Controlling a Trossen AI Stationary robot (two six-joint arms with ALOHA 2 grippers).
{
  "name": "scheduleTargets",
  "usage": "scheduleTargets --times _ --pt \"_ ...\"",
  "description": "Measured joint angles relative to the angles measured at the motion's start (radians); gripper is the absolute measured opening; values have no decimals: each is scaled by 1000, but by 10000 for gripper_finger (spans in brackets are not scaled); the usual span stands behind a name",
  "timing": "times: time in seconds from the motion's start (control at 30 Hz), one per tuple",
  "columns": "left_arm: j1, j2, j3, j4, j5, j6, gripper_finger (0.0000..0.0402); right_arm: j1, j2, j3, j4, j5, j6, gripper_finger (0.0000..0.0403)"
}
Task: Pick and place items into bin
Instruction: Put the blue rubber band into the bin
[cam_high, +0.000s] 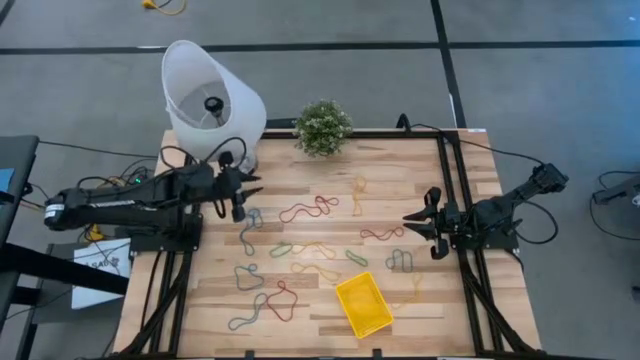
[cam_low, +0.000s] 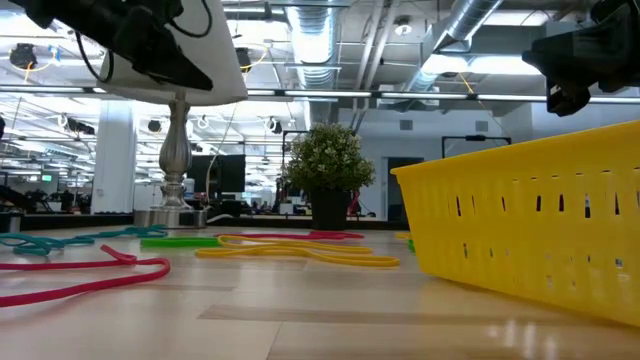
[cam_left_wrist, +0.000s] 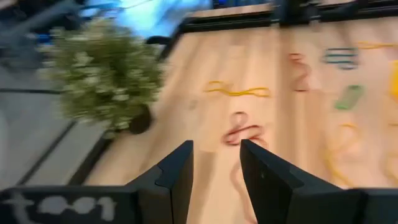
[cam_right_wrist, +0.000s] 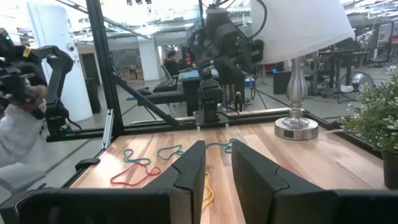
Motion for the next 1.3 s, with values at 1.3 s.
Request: scheduleTargets --times 1.3 --pt "-174 140 -259 -171 46 -757 123 0 0 0 0 0 0 72"
